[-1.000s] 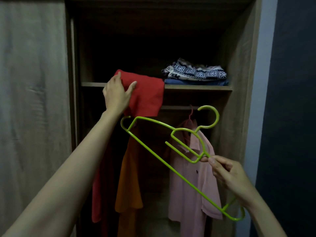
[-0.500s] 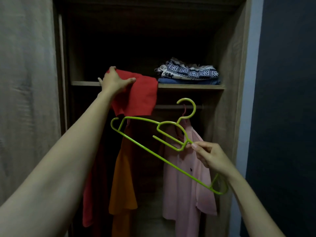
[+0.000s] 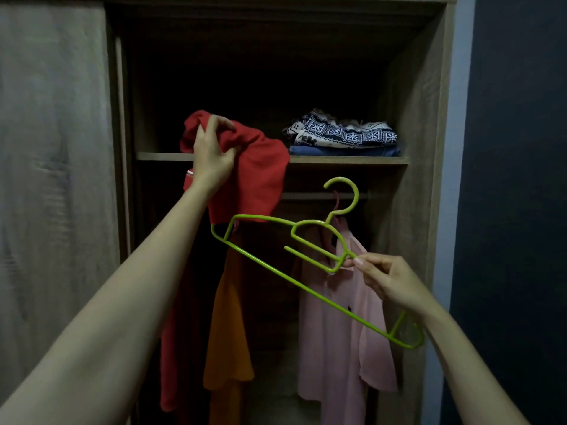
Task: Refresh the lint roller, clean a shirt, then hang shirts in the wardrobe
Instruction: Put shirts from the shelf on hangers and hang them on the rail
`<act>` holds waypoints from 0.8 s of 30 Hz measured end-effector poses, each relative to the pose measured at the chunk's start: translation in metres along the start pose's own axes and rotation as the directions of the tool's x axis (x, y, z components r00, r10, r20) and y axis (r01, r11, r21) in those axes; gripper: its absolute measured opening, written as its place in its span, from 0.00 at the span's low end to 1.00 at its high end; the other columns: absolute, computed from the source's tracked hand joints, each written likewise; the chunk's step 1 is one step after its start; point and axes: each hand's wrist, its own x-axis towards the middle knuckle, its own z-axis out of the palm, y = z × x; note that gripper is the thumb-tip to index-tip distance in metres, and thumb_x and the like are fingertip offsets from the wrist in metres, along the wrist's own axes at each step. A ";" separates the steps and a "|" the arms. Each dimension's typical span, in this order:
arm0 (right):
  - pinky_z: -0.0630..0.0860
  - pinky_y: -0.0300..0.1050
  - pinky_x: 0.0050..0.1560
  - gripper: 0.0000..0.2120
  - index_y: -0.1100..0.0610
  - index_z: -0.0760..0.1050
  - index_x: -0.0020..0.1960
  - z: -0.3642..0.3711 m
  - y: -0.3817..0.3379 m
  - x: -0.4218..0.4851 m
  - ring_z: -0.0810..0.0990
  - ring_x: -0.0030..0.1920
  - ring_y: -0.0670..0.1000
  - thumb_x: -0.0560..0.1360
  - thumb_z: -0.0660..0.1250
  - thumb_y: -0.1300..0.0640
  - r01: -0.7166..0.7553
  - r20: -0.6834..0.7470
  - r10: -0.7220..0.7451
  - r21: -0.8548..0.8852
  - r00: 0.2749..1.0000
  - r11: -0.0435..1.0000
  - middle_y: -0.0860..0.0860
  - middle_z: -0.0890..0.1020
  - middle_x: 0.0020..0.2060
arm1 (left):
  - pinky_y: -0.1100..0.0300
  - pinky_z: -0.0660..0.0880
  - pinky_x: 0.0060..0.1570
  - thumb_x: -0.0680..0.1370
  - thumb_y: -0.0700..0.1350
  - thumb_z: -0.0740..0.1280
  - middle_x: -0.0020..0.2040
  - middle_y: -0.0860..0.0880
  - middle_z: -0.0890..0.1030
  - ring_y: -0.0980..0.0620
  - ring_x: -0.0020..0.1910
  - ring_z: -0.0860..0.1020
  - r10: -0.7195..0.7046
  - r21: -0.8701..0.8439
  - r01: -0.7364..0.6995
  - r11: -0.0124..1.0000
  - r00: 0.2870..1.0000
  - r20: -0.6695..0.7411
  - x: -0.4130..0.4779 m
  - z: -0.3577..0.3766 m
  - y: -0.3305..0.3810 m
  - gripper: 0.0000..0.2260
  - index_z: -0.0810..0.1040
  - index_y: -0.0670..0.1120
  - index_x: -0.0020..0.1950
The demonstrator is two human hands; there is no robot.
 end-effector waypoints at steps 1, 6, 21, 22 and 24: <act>0.56 0.41 0.26 0.14 0.53 0.83 0.50 -0.003 0.000 -0.002 0.60 0.26 0.49 0.74 0.62 0.48 0.003 0.008 -0.003 -0.017 1.000 1.000 0.48 0.65 0.24 | 0.66 0.67 0.56 0.70 0.36 0.71 0.49 0.54 0.75 0.48 0.56 0.73 0.038 -0.008 -0.038 0.999 0.999 -0.032 -0.004 -0.003 0.005 0.13 0.75 0.42 0.52; 0.56 0.43 0.27 0.13 0.49 0.83 0.49 -0.010 0.006 -0.014 0.60 0.29 0.54 0.74 0.62 0.47 -0.043 0.034 0.045 -0.039 0.998 0.998 0.50 0.64 0.26 | 0.62 0.71 0.60 0.69 0.31 0.67 0.47 0.60 0.72 0.52 0.53 0.74 0.168 -0.016 -0.172 0.985 0.978 -0.125 -0.024 -0.031 0.045 0.13 0.75 0.40 0.52; 0.52 0.31 0.21 0.11 0.55 0.82 0.47 0.038 0.031 -0.095 0.57 0.22 0.43 0.79 0.60 0.59 -0.197 0.021 0.199 0.281 0.980 0.939 0.45 0.62 0.21 | 0.60 0.69 0.60 0.75 0.37 0.69 0.50 0.54 0.75 0.51 0.54 0.74 -0.064 0.128 0.075 0.989 0.994 -0.084 -0.182 -0.131 0.123 0.09 0.75 0.43 0.53; 0.53 0.31 0.21 0.11 0.55 0.81 0.48 0.046 0.032 -0.103 0.58 0.22 0.43 0.79 0.60 0.60 -0.212 0.037 0.210 0.273 0.977 0.938 0.45 0.63 0.21 | 0.61 0.69 0.60 0.75 0.37 0.69 0.50 0.55 0.75 0.51 0.54 0.74 -0.104 0.123 0.112 0.986 0.992 -0.070 -0.199 -0.134 0.123 0.09 0.75 0.44 0.53; 0.54 0.31 0.21 0.10 0.56 0.80 0.49 0.065 0.033 -0.119 0.58 0.21 0.43 0.79 0.60 0.59 -0.258 0.076 0.247 0.290 0.966 0.922 0.45 0.64 0.21 | 0.63 0.68 0.60 0.75 0.37 0.69 0.50 0.54 0.75 0.53 0.54 0.74 -0.178 0.117 0.182 0.976 0.983 -0.039 -0.229 -0.139 0.124 0.09 0.74 0.44 0.53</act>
